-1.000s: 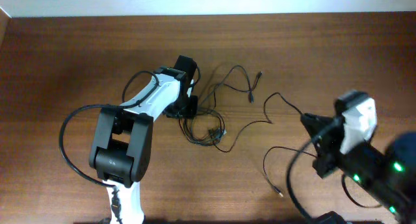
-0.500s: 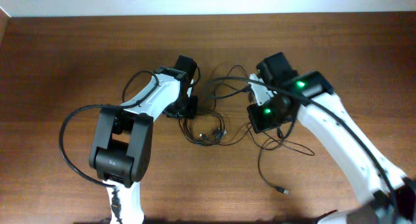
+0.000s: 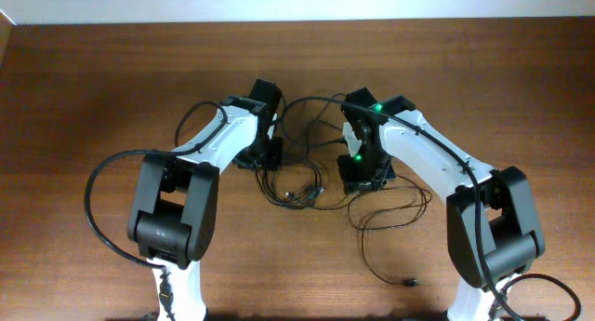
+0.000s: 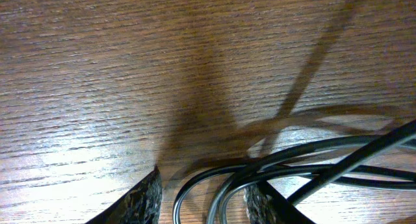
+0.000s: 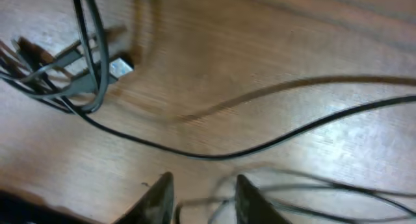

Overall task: Untangle cables
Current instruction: 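Lower the right gripper back toward the bundle near the left gripper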

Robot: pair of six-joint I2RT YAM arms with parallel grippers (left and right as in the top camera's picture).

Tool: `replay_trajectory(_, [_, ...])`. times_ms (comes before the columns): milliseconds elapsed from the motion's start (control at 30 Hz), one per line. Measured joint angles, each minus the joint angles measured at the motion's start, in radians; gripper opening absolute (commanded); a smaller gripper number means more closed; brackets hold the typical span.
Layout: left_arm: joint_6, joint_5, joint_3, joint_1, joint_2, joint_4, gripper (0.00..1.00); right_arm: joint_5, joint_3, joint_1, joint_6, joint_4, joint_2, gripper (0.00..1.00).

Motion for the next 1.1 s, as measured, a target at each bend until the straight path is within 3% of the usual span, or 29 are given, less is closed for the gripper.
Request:
replay_trajectory(33, [0.000, 0.000, 0.000, 0.000, 0.000, 0.000, 0.44, 0.001, 0.000, 0.000, -0.014, 0.018, 0.000, 0.67])
replay_trajectory(100, [0.000, 0.000, 0.000, 0.000, 0.000, 0.000, 0.43, 0.001, 0.000, 0.000, -0.039, 0.060, 0.000, 0.86])
replay_trajectory(233, [0.000, 0.000, 0.000, 0.000, 0.000, 0.000, 0.44, 0.013, 0.000, 0.000, -0.058, 0.118, 0.001, 1.00])
replay_trajectory(367, [0.000, 0.000, 0.000, 0.000, 0.000, 0.000, 0.44, 0.151, -0.002, 0.000, -0.002, 0.241, 0.003, 0.99])
replay_trajectory(433, [0.000, 0.000, 0.000, 0.000, 0.000, 0.000, 0.44, 0.278, -0.002, 0.000, 0.120, 0.279, 0.003, 0.99])
replay_trajectory(567, [0.000, 0.000, 0.000, 0.000, 0.000, 0.000, 0.45, 0.345, -0.002, 0.000, 0.327, 0.221, 0.003, 0.99])
replay_trajectory(667, [0.000, 0.000, 0.000, 0.000, 0.000, 0.000, 0.45, 0.252, -0.006, 0.000, 0.485, 0.173, 0.003, 0.99])
replay_trajectory(933, [0.000, -0.004, 0.000, -0.004, 0.000, 0.000, 0.46, 0.120, -0.025, 0.037, 0.562, 0.116, 0.005, 0.99])
replay_trajectory(1000, [0.000, -0.003, 0.000, -0.004, 0.000, 0.000, 0.47, 0.121, -0.047, 0.071, 0.584, 0.142, 0.005, 0.92])
replay_trajectory(1100, [0.000, -0.004, 0.000, -0.005, 0.000, 0.000, 0.47, 0.125, -0.091, 0.111, 0.667, 0.156, 0.005, 0.70])
